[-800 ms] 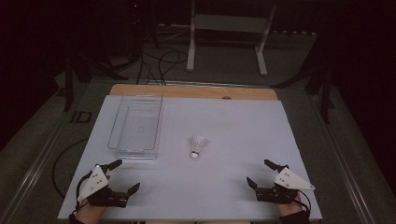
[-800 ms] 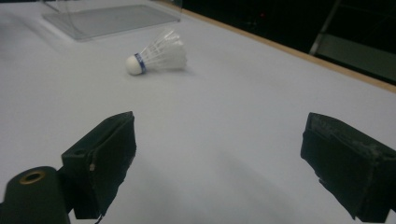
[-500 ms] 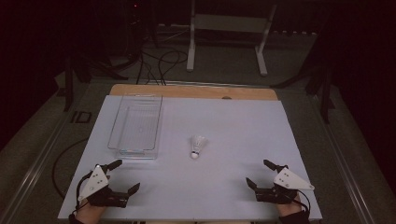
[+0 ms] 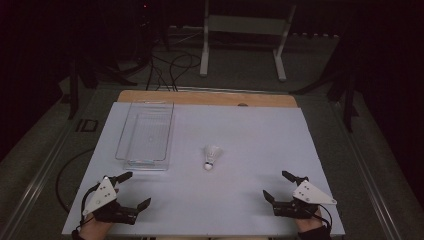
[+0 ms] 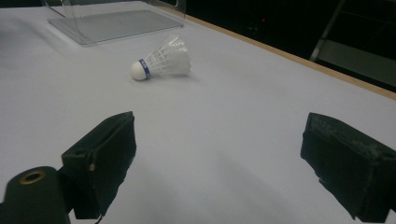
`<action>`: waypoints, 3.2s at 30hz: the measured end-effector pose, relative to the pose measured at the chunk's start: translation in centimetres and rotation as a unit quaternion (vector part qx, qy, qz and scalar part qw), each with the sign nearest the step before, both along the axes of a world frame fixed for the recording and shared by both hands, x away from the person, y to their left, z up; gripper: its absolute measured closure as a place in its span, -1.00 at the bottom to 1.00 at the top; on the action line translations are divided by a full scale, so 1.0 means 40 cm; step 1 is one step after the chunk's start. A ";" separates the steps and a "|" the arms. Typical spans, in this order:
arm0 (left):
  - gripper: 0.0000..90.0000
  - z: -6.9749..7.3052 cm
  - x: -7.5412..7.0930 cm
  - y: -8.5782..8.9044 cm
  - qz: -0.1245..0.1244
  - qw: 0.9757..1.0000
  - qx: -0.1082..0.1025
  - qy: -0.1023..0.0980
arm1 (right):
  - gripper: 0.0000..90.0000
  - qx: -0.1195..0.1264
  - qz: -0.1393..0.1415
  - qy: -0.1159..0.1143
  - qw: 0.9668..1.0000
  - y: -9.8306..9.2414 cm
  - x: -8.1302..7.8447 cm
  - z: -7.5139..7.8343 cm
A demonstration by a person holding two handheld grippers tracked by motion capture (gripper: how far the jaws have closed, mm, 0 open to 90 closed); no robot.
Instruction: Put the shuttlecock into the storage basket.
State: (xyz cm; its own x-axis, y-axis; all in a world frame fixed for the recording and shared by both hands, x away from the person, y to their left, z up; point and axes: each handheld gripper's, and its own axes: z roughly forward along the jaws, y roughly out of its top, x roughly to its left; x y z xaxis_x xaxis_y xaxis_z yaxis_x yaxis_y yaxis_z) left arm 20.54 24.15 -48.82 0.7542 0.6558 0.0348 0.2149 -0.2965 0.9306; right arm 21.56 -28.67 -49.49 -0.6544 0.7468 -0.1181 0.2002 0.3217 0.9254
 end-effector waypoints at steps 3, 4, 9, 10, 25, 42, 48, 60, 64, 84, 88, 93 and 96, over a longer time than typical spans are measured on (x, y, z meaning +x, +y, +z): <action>-1.00 0.017 -0.001 -0.004 -0.007 1.000 0.019 0.005 | -0.78 0.000 0.001 -0.002 1.000 0.006 -0.002 0.003; -1.00 0.017 -0.001 -0.004 -0.007 1.000 0.019 0.005 | -0.78 0.000 0.001 -0.002 1.000 0.006 -0.002 0.003; -1.00 0.036 -0.001 0.000 -0.011 0.998 0.055 0.025 | -0.78 0.002 0.005 -0.004 1.000 0.009 -0.004 0.006; -1.00 0.036 -0.001 0.000 -0.011 0.998 0.055 0.025 | -0.78 0.002 0.005 -0.004 1.000 0.009 -0.004 0.006; -1.00 0.049 0.005 -0.016 -0.013 0.988 0.132 0.085 | -0.78 0.005 0.008 -0.002 1.000 0.009 -0.003 0.006; -1.00 0.053 0.017 -0.032 0.005 0.970 0.183 0.157 | -0.78 0.004 0.010 0.001 1.000 0.012 -0.003 0.005; -1.00 0.055 0.018 -0.045 0.004 0.965 0.197 0.172 | -0.78 0.002 0.011 0.001 1.000 0.013 -0.003 0.005; -1.00 0.057 0.026 -0.078 0.015 0.956 0.205 0.209 | -0.78 0.000 0.012 0.002 1.000 0.014 -0.002 0.004; -1.00 0.059 0.030 -0.087 0.024 0.953 0.209 0.218 | -0.78 0.000 0.011 0.002 1.000 0.014 -0.002 0.004; -1.00 0.068 0.039 -0.145 0.014 0.938 0.232 0.259 | -0.78 -0.001 0.013 0.004 1.000 0.016 -0.002 0.003; -1.00 0.073 0.042 -0.156 0.012 0.937 0.229 0.262 | -0.77 -0.001 0.013 0.004 1.000 0.016 -0.002 0.003; -1.00 0.079 0.050 -0.181 0.003 0.936 0.234 0.263 | -0.78 -0.001 0.013 0.004 1.000 0.016 -0.002 0.003; -1.00 0.081 0.053 -0.189 0.001 0.935 0.234 0.266 | -0.78 -0.001 0.012 0.003 1.000 0.015 -0.002 0.004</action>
